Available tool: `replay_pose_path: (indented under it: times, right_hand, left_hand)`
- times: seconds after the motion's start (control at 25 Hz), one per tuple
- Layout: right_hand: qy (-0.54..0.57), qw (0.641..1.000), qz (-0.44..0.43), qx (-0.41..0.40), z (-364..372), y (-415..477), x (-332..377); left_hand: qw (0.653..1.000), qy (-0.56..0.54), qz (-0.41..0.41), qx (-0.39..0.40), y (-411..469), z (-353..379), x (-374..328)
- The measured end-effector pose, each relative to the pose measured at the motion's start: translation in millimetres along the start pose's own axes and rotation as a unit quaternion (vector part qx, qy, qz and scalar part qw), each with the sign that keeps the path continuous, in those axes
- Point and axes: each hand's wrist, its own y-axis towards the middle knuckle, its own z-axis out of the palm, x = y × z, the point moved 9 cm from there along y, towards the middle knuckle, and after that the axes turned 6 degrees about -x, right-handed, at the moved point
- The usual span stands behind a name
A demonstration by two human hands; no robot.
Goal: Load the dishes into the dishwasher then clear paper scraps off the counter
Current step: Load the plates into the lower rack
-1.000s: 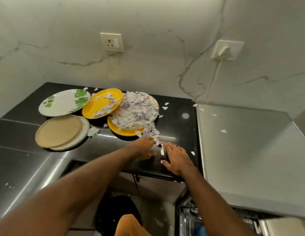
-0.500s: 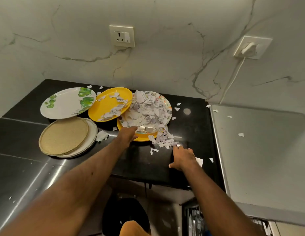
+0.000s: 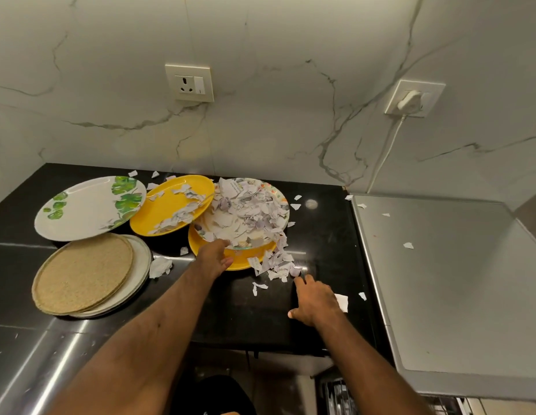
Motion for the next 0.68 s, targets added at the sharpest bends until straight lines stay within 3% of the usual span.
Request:
replay_pose_path:
  times: [0.12, 0.24, 0.4, 0.48, 0.56, 0.68]
  right_hand:
    - [0.008, 1.000, 0.000, 0.002, 1, -1, -2]
    - [0.021, 1.000, -0.003, 0.005, 1, -4, -4]
    - [0.052, 0.999, -0.007, -0.005, -2, -3, -11]
    - [0.125, 0.992, 0.010, -0.023, -9, -2, -19]
    - [0.289, 0.953, 0.058, -0.074, -23, -1, -32]
    - [0.522, 0.836, 0.122, -0.120, -39, 6, -44]
  left_hand:
    - [0.999, -0.026, -0.005, 0.035, -2, 16, 4]
    - [0.990, -0.120, -0.010, 0.074, -13, 28, 5]
    - [0.977, -0.194, -0.012, 0.082, -23, 30, 4]
    - [0.975, -0.205, -0.013, 0.091, -30, 29, 8]
    - [0.973, -0.208, -0.016, 0.101, -35, 27, 13]
    - [0.972, -0.202, -0.030, 0.114, -42, 31, 23]
